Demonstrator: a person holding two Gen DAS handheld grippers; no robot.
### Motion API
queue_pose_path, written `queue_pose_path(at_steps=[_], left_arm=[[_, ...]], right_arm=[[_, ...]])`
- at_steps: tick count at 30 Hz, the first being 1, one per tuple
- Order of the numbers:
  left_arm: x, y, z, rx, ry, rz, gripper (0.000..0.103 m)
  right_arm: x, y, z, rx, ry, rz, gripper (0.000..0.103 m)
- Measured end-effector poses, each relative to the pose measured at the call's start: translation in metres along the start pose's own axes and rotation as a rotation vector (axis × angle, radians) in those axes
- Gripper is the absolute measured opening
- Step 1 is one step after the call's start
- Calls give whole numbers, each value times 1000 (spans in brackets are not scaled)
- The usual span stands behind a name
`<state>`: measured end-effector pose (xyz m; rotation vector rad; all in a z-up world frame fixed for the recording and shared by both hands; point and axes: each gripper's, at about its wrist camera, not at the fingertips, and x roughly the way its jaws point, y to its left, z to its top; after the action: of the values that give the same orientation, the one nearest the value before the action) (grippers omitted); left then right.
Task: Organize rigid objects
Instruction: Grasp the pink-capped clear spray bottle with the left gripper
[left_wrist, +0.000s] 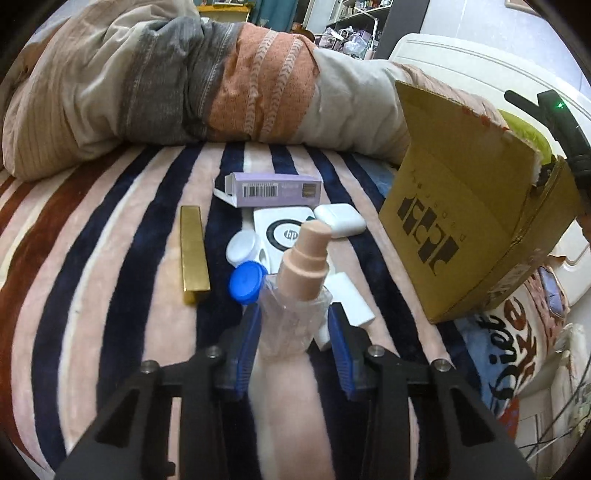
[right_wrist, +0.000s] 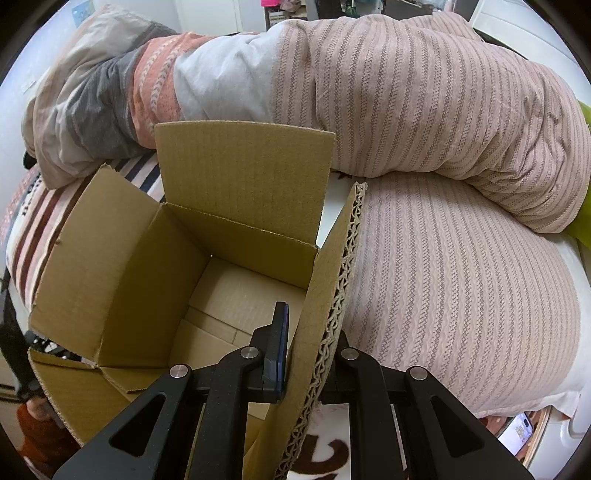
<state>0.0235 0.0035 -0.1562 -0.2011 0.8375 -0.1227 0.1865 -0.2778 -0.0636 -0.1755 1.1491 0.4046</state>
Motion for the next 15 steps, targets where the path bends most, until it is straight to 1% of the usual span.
queue_pose_path(at_steps=[2, 3, 6, 12, 15], left_arm=[[4, 4, 3, -22, -1, 4, 34], [8, 6, 4, -37, 12, 7, 34], [15, 10, 6, -54, 19, 5, 36], [22, 10, 15, -53, 24, 32, 36], [22, 7, 19, -30, 21, 41, 36]], right_arm=[[-1, 0, 0, 0, 0, 0, 7], [-1, 0, 0, 1, 0, 0, 7], [-1, 0, 0, 1, 0, 1, 7], [-1, -1, 1, 2, 1, 2, 7], [-1, -1, 1, 3, 0, 3, 7]])
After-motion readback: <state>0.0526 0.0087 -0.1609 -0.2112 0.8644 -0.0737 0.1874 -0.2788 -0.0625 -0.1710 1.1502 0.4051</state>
